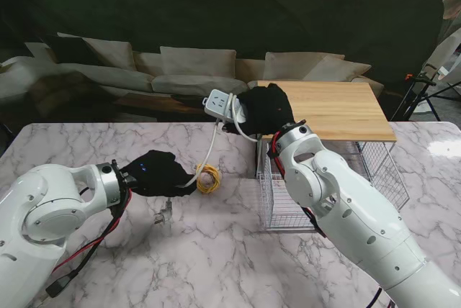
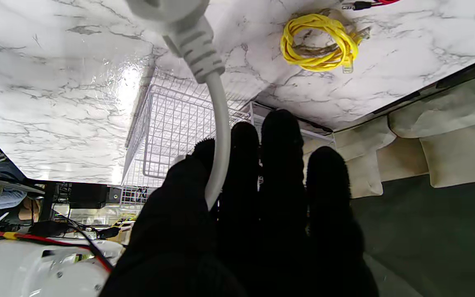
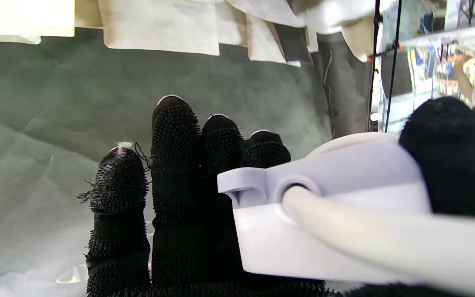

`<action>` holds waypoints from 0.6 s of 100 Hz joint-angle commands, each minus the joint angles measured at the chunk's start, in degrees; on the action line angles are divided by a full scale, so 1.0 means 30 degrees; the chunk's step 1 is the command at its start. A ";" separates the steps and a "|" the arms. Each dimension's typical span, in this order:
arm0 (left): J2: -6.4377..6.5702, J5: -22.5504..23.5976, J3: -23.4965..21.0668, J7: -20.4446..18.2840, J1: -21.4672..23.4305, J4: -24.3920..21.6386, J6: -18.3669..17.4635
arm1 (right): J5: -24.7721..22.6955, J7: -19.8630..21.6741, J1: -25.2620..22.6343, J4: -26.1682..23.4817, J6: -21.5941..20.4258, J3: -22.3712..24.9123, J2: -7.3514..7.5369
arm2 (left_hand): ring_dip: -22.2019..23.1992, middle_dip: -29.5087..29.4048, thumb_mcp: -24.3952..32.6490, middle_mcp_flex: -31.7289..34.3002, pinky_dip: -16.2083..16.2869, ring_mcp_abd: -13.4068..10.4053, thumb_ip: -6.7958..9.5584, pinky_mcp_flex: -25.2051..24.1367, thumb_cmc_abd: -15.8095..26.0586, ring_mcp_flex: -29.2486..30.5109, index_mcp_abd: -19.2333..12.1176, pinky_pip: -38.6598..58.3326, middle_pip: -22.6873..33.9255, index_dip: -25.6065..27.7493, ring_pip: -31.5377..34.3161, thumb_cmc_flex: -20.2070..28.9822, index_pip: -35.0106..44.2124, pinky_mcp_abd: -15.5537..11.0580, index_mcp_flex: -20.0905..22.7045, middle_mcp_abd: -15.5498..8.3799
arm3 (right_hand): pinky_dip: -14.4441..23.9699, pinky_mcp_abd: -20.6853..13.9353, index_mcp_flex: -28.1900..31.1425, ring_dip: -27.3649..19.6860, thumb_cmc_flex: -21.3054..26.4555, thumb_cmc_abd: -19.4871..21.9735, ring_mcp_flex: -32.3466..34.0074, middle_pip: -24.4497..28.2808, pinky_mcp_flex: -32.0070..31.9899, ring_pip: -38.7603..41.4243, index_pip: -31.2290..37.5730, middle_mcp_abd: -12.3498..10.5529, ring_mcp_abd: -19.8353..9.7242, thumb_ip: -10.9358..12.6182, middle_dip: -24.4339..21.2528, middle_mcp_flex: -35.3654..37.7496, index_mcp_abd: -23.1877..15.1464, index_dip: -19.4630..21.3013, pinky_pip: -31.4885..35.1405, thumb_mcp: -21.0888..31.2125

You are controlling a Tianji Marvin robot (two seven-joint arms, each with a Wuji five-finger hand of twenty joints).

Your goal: Load the small electronics into the mesh drawer

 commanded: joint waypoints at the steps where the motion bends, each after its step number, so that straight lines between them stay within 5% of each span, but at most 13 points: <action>1: 0.0179 0.0073 -0.0056 -0.0184 0.0273 -0.0352 -0.0568 | -0.0408 0.0140 0.0578 0.0625 0.0329 0.0023 0.0259 | 0.0321 0.0307 0.0381 0.0667 0.0524 -0.0382 -0.0258 -0.0244 0.0931 -0.0162 -0.1984 0.0633 0.0496 0.0360 0.0694 0.1403 0.0452 -0.0461 0.0438 0.0186 | -0.0184 0.0289 0.1781 0.0307 0.3520 0.3794 0.0438 0.1358 -0.0114 0.0328 0.2618 -0.1784 -0.0286 0.1950 -0.0008 0.0317 -0.1016 0.0413 0.0283 0.8965; 37: 0.0166 0.0023 -0.0626 0.0073 0.0783 -0.2125 -0.1532 | -0.1857 0.2250 0.2181 0.2085 0.0413 -0.2782 0.0680 | 0.1000 0.0811 0.0282 0.0766 0.0791 -0.0464 -0.0258 -0.0245 0.0929 -0.0129 -0.2097 0.0694 0.0590 0.0806 0.1112 0.1405 0.0421 -0.0579 0.0350 0.0204 | -0.0122 0.0452 0.2056 0.0402 0.3398 0.3547 0.0794 0.1491 0.0114 0.0727 0.2681 -0.1662 -0.0119 0.2117 0.0028 0.0642 -0.0977 0.0400 0.0453 0.9220; 60: -0.0024 0.1910 -0.1304 0.0657 0.0802 -0.2677 -0.1428 | -0.2453 0.2851 0.2380 0.2105 0.0066 -0.3678 0.0858 | 0.1939 0.1477 0.0140 0.0898 0.1223 -0.0532 -0.0202 -0.0271 0.1017 -0.0061 -0.1767 0.0997 0.0769 -0.0015 0.1960 0.1405 -0.0299 -0.0379 0.0381 0.0267 | 0.0094 0.0389 0.2272 0.0511 0.3189 0.3386 0.1006 0.1586 0.0289 0.1169 0.2704 -0.1712 -0.0121 0.2149 0.0099 0.0869 -0.1166 0.0407 0.0827 0.9477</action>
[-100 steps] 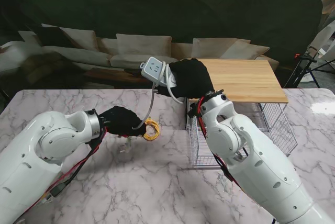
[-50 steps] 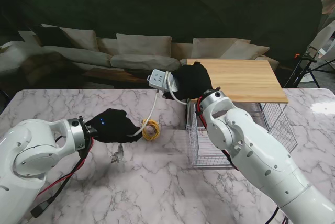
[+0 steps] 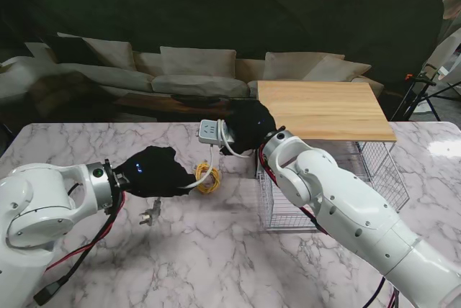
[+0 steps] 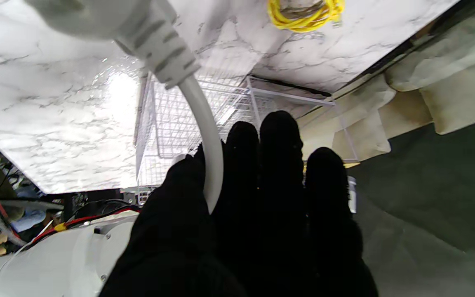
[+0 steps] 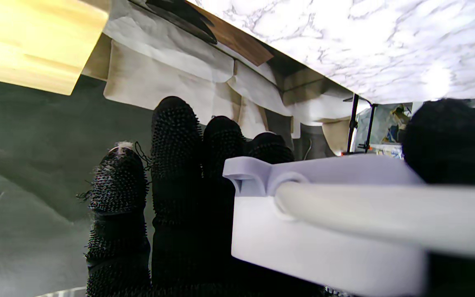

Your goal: Load the small electronics into the mesh drawer

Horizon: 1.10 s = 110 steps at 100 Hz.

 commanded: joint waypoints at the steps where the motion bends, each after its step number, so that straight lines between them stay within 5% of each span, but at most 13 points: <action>1: -0.0098 0.0343 -0.0141 0.0014 -0.0167 -0.0353 0.0081 | -0.0338 0.0149 -0.0043 0.0190 -0.0131 -0.0050 0.0189 | 0.0445 0.0454 0.0114 0.0899 0.0579 -0.0411 -0.0207 -0.0139 0.1003 -0.0051 -0.2213 0.0975 0.0593 -0.0657 0.0758 0.1405 -0.0402 -0.0159 0.0319 0.0246 | 0.0102 0.0370 0.2243 0.0300 0.3421 0.3378 0.0700 0.1137 0.0120 0.0463 0.2234 -0.1470 -0.0054 0.0294 0.0103 0.0835 -0.0806 0.0412 0.0619 0.9855; 21: -0.0096 0.1081 -0.0594 -0.0367 -0.0659 -0.0183 0.0554 | -0.0590 0.0362 -0.0304 -0.0134 -0.0375 -0.0189 0.0279 | 0.1251 0.1145 -0.0233 0.1071 0.0824 -0.0409 -0.0131 -0.0145 0.1090 0.0077 -0.0990 0.1254 0.0989 -0.3177 0.1638 0.1402 -0.2277 0.0233 -0.0847 0.0218 | 0.0289 0.0374 0.2415 0.0377 0.3234 0.3391 0.1045 0.1276 0.0307 0.0862 0.2280 -0.1457 -0.0053 0.0348 0.0193 0.1123 -0.0932 0.0458 0.0938 0.9986; 33: -0.0024 0.0826 -0.0856 -0.1230 -0.0566 -0.0154 0.1234 | -0.0334 0.0285 -0.0477 -0.0165 -0.0092 -0.0049 0.0220 | 0.2100 0.2036 -0.0883 0.1525 0.1283 -0.0369 0.0125 0.0164 0.0910 0.0566 -0.0410 0.2082 0.2318 -0.2548 0.3448 0.0585 -0.2472 0.0771 -0.1602 0.0041 | 0.0399 0.0352 0.2531 0.0389 0.3002 0.3334 0.1165 0.1367 0.0351 0.1068 0.2322 -0.1447 -0.0052 0.0424 0.0215 0.1305 -0.1005 0.0468 0.1100 1.0152; 60: -0.0051 0.1444 -0.0925 -0.1012 -0.0378 0.0529 0.1341 | -0.0277 0.0213 -0.0752 -0.0273 0.0324 0.0464 0.0213 | 0.3480 0.3827 -0.0827 0.1661 0.2180 -0.0710 0.0183 0.0615 0.0178 0.0960 -0.0490 0.3720 0.5115 -0.1693 0.7214 -0.1086 0.0027 0.1182 -0.0616 -0.0275 | 0.0525 0.0346 0.2933 0.0359 0.2620 0.3835 0.1347 0.1536 0.0461 0.1350 0.2415 -0.1488 -0.0022 0.0561 0.0206 0.1586 -0.1014 0.0450 0.1276 1.0059; 69: -0.0130 0.1481 -0.0887 -0.0659 -0.0224 0.0729 0.1812 | -0.0243 0.0185 -0.0669 -0.0174 0.0567 0.0390 0.0179 | 0.3754 0.4550 -0.0816 0.1739 0.2325 -0.1205 0.0224 0.1289 -0.0348 0.1499 0.0755 0.4421 0.6040 -0.1184 0.8335 -0.2536 0.0503 0.1376 -0.1287 -0.0636 | 0.0551 0.0386 0.3047 0.0340 0.2565 0.4030 0.1437 0.1570 0.0519 0.1429 0.2403 -0.1507 -0.0033 0.0676 0.0190 0.1654 -0.1016 0.0463 0.1329 0.9918; 86: -0.0154 0.0643 -0.0985 -0.1103 0.0188 0.0695 0.3025 | -0.0056 0.0198 -0.0520 0.0056 0.0928 0.0257 0.0124 | 0.3894 0.5272 -0.0851 0.1278 0.2229 -0.1574 -0.0011 0.2841 0.0094 0.2817 0.1772 0.5575 0.6997 0.0868 0.9892 -0.2425 0.2768 0.1847 -0.2812 -0.0366 | 0.0554 0.0425 0.3048 0.0287 0.2647 0.4071 0.1398 0.1568 0.0513 0.1429 0.2363 -0.1473 0.0012 0.0798 0.0170 0.1632 -0.0961 0.0492 0.1337 0.9779; 91: -0.0189 0.0582 -0.1106 -0.0838 0.0288 0.0730 0.2952 | -0.0058 0.0206 -0.0484 0.0123 0.0959 0.0222 0.0124 | 0.3709 0.5349 -0.0953 0.1203 0.1995 -0.1668 -0.0163 0.3274 0.0463 0.3108 0.1772 0.5678 0.7041 0.0549 0.9973 -0.2106 0.3196 0.1907 -0.2901 -0.0267 | 0.0551 0.0431 0.3043 0.0278 0.2662 0.4071 0.1385 0.1562 0.0502 0.1427 0.2353 -0.1452 0.0026 0.0813 0.0166 0.1622 -0.0956 0.0495 0.1329 0.9759; 101: -0.0362 0.0807 -0.1262 0.1016 0.0360 0.0961 0.2273 | -0.0090 0.0273 -0.0319 0.0316 0.1007 0.0007 0.0130 | 0.2578 0.4222 -0.1034 0.0703 0.1267 -0.0558 -0.0225 0.2926 0.1169 0.2691 0.1667 0.4792 0.5202 -0.0963 0.7678 -0.0505 0.3268 0.2229 -0.2957 0.0324 | 0.0542 0.0473 0.3026 0.0264 0.2712 0.4028 0.1369 0.1558 0.0481 0.1424 0.2335 -0.1416 0.0055 0.0831 0.0164 0.1612 -0.0893 0.0494 0.1309 0.9744; 110: -0.0505 0.2108 -0.1419 0.2474 0.0355 0.0767 0.1312 | -0.0133 0.0356 -0.0075 0.0532 0.0941 -0.0358 0.0131 | 0.2132 0.2855 -0.1122 0.1267 0.1004 -0.0021 -0.0207 0.2197 0.1377 0.2333 0.0828 0.3951 0.3884 -0.2340 0.6192 0.0040 0.2342 0.1866 -0.1666 0.0205 | 0.0549 0.0484 0.3052 0.0265 0.2722 0.4005 0.1396 0.1576 0.0515 0.1453 0.2339 -0.1412 0.0069 0.0853 0.0172 0.1637 -0.0877 0.0499 0.1336 0.9754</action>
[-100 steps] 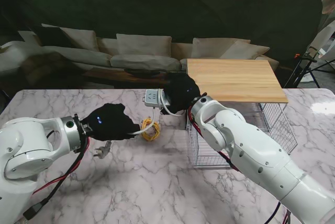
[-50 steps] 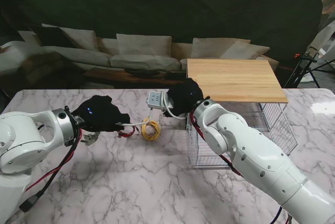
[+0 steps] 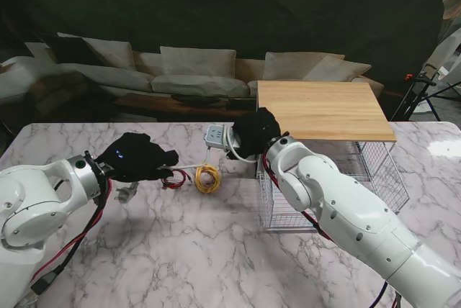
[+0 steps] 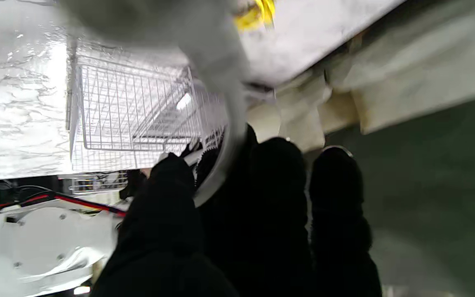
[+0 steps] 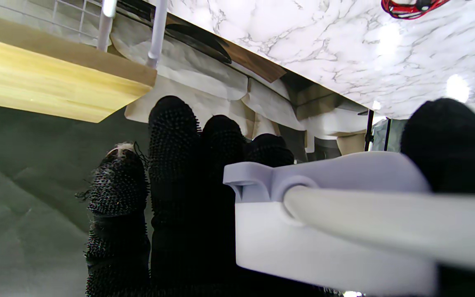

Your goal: Load the small electronics into the mesh drawer

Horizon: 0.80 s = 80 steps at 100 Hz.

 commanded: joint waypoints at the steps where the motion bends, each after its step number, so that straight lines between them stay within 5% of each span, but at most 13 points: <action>1: -0.0184 0.0305 -0.0066 -0.0648 -0.0098 -0.0457 -0.0142 | -0.0103 0.0135 0.0248 0.0243 0.0012 -0.0266 -0.0030 | -0.0347 -0.0986 -0.0125 0.0402 -0.0264 0.0610 -0.0171 -0.0459 0.1120 0.0004 -0.0427 -0.0381 -0.0838 -0.0736 -0.0892 0.1169 -0.0432 0.0414 0.0604 0.0376 | 0.0277 0.0485 0.2590 0.0232 0.2714 0.4018 0.0724 0.1413 0.0039 0.0511 0.2064 -0.1477 0.0057 0.0667 0.0148 0.0995 -0.0879 0.0504 0.0541 0.9754; 14: -0.0238 0.1296 0.0170 -0.0159 -0.0506 -0.0936 -0.0269 | -0.0175 0.0276 0.0597 0.0447 -0.0182 -0.0900 -0.0030 | -0.1391 -0.3184 -0.0164 -0.0535 -0.0174 0.0718 -0.0153 -0.2857 0.1443 -0.2267 -0.2317 -0.1745 -0.3209 -0.1222 -0.4393 0.0330 -0.1606 0.0297 0.1139 -0.0304 | 0.0302 0.0446 0.2623 0.0231 0.2666 0.3995 0.0768 0.1423 0.0091 0.0561 0.2072 -0.1535 0.0040 0.0703 0.0151 0.1041 -0.0935 0.0520 0.0615 0.9780; 39: -0.0252 0.1194 0.1826 -0.0923 -0.2646 -0.0747 0.0946 | -0.0185 0.0569 0.0751 0.0239 -0.1225 -0.1514 0.0030 | -0.0726 -0.2393 -0.0165 -0.1196 0.0250 0.0277 -0.0130 -0.3571 0.1114 -0.2912 -0.3550 -0.2072 -0.2365 -0.1522 -0.4389 -0.0469 -0.2823 0.0151 0.2312 -0.0761 | 0.0313 0.0440 0.2657 0.0209 0.2587 0.4032 0.0768 0.1395 0.0081 0.0564 0.2039 -0.1570 -0.0011 0.0711 0.0146 0.1041 -0.0971 0.0526 0.0647 0.9760; 61: -0.0171 -0.0529 0.3702 -0.2586 -0.5237 0.0458 0.2194 | -0.0220 0.0695 0.0113 -0.0686 -0.2576 -0.1274 0.0162 | -0.0494 -0.2061 -0.0198 -0.0273 0.0433 0.0372 -0.0224 -0.3095 0.0698 -0.2246 -0.3569 -0.1792 -0.1781 -0.1659 -0.3715 -0.0685 -0.2895 -0.0117 0.3390 -0.1225 | 0.0297 0.0408 0.2638 0.0194 0.2622 0.4013 0.0760 0.1361 0.0097 0.0545 0.2017 -0.1616 -0.0017 0.0696 0.0154 0.1047 -0.1041 0.0552 0.0629 0.9745; 80: -0.0132 -0.2069 0.5184 -0.3678 -0.7062 0.1635 0.3451 | -0.0128 0.0587 -0.0787 -0.1785 -0.3829 -0.0713 0.0245 | -0.0653 -0.2295 -0.0070 0.1179 0.0402 0.0630 -0.0180 -0.2013 -0.0001 -0.0860 -0.2965 -0.1329 -0.1540 -0.2470 -0.2919 -0.0598 -0.3067 -0.0473 0.4479 -0.0684 | 0.0280 0.0388 0.2643 0.0168 0.2602 0.3979 0.0810 0.1322 0.0169 0.0471 0.2007 -0.1649 -0.0066 0.0663 0.0177 0.1059 -0.1070 0.0567 0.0630 0.9764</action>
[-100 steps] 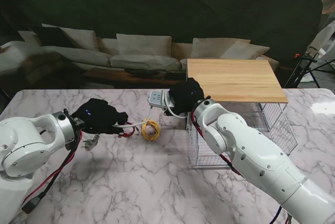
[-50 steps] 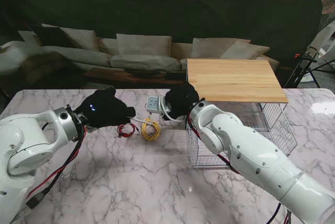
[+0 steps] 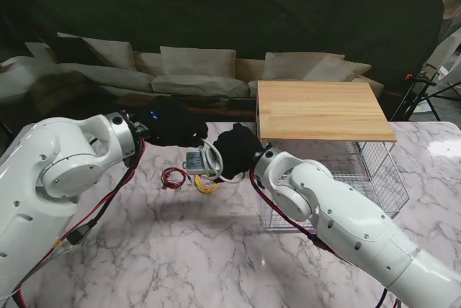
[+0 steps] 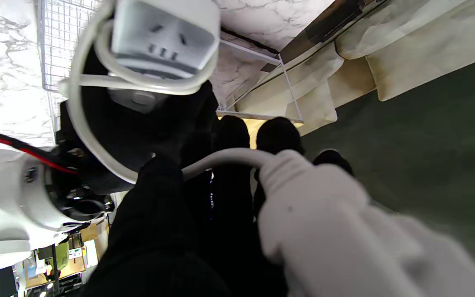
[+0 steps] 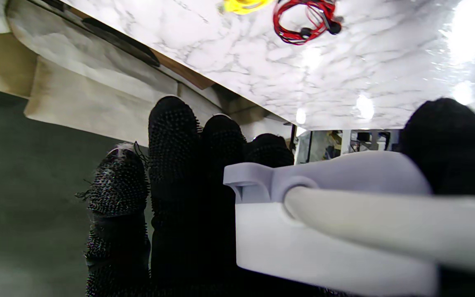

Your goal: Load the small electronics into the mesh drawer

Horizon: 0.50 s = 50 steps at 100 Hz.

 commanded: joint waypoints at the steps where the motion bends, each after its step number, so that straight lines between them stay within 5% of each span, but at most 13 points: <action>1: -0.0076 -0.0049 0.0118 -0.0455 -0.0437 0.0278 0.0341 | 0.0046 -0.0085 -0.0435 -0.0573 -0.0264 0.0035 0.0009 | 0.0149 0.0242 0.0197 0.0957 0.0275 0.0145 -0.0009 0.0240 0.0012 0.0692 0.0152 0.0553 0.0919 -0.0323 0.0692 0.0480 0.0097 -0.0189 0.1050 0.0335 | 0.0275 0.0385 0.2630 0.0168 0.2610 0.3984 0.0806 0.1316 0.0159 0.0300 0.2007 -0.1651 -0.0068 0.0658 0.0176 0.1042 -0.1070 0.0567 0.0589 0.9771; 50: -0.0066 -0.2751 0.2256 -0.1925 -0.2803 0.2892 0.3241 | 0.1701 -0.0133 -0.2646 -0.2828 -0.1772 0.1473 -0.0063 | 0.0557 0.0930 0.0420 0.1502 0.0011 -0.0245 0.0145 0.1284 -0.0937 0.1594 0.0778 0.1085 0.2012 -0.0605 0.2561 0.0806 0.0718 -0.1021 0.1391 0.0696 | 0.0232 0.0477 0.2664 0.0191 0.2627 0.3921 0.0869 0.1260 0.0183 0.0232 0.1994 -0.1614 -0.0070 0.0573 0.0229 0.1086 -0.1041 0.0582 0.0545 0.9843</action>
